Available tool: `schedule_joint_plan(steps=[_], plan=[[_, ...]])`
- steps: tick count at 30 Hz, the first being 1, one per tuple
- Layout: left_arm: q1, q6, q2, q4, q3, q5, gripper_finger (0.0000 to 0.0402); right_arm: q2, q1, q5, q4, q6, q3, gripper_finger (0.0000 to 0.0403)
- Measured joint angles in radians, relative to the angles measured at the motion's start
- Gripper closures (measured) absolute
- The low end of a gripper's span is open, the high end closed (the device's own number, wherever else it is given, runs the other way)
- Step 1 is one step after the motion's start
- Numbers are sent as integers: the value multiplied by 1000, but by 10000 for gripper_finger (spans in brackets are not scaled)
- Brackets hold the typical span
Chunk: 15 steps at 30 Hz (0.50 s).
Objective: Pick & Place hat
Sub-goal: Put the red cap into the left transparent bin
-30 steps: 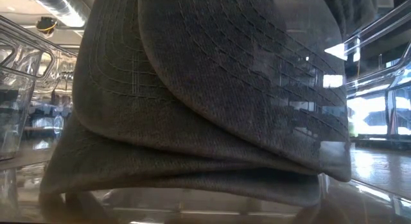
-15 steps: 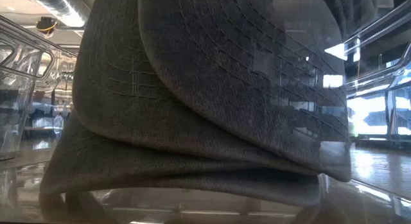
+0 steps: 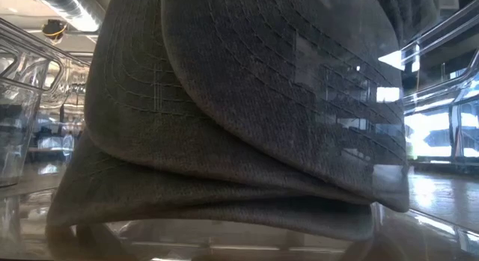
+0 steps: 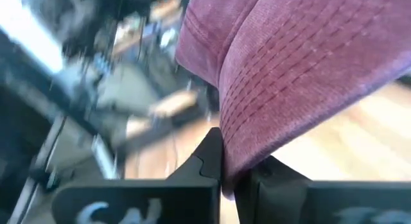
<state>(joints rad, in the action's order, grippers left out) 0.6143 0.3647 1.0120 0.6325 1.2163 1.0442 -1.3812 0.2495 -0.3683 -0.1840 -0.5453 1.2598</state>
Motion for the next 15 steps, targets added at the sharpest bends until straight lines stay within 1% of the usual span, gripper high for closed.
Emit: schedule_joint_plan(steps=[2, 4, 7, 9, 11, 13, 15], plan=[[0, 116, -40, 36, -26, -24, 386, 33, 1, 71, -123, -44, 0, 386], [-1, 209, -69, 46, -50, -51, 388, 63, 2, 114, -258, -106, 0, 386], [-11, 335, -95, 46, -101, -86, 390, 91, -3, 168, -347, -135, 0, 386], [-39, 401, -93, 40, -141, -110, 391, 94, -3, 214, -331, -133, 0, 386], [-69, 435, -83, 8, -187, -131, 389, 93, -10, 272, -307, -121, 2, 386], [-98, 450, -71, -58, -228, -169, 387, 88, -12, 318, -247, -86, 4, 386], [-127, 433, -65, -150, -262, -245, 384, 87, -13, 325, -197, -52, 4, 386]])
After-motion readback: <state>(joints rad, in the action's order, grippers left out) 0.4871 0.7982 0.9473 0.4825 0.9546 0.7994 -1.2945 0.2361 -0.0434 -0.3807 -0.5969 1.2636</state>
